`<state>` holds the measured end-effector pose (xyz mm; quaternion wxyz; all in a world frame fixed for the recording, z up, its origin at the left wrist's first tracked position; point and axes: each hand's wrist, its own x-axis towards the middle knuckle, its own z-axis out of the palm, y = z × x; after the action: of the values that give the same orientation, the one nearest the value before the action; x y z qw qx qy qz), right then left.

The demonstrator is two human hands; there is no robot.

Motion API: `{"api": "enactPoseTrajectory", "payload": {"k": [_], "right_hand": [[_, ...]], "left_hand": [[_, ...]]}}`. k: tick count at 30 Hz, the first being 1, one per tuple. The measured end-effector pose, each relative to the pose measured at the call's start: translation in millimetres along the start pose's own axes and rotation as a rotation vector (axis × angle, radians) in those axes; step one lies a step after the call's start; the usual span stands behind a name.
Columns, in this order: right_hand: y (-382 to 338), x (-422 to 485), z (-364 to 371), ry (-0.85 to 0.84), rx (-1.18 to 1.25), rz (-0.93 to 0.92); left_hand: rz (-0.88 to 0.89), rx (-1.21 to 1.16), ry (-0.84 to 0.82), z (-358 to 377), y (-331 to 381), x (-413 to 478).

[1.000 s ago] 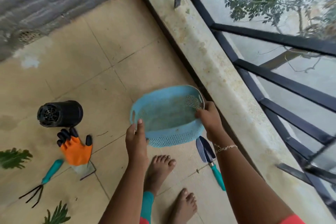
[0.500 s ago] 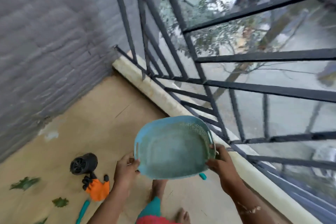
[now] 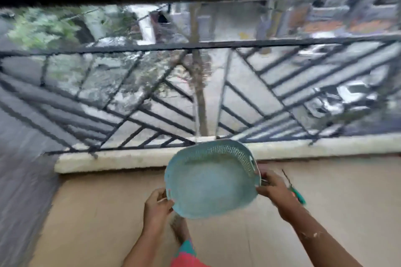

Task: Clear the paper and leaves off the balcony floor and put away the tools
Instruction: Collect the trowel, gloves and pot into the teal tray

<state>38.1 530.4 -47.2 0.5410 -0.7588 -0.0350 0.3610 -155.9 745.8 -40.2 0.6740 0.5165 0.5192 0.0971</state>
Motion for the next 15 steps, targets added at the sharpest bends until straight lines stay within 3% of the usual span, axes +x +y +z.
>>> {"api": "enactPoseTrajectory", "payload": {"k": [8, 15], "right_hand": [[52, -131, -148, 0.339, 0.279, 0.030], [94, -166, -254, 0.604, 0.403, 0.069]], "left_hand": [[0.115, 0.322, -0.398, 156, 13, -63], [0.122, 0.446, -0.671, 304, 16, -88]]}}
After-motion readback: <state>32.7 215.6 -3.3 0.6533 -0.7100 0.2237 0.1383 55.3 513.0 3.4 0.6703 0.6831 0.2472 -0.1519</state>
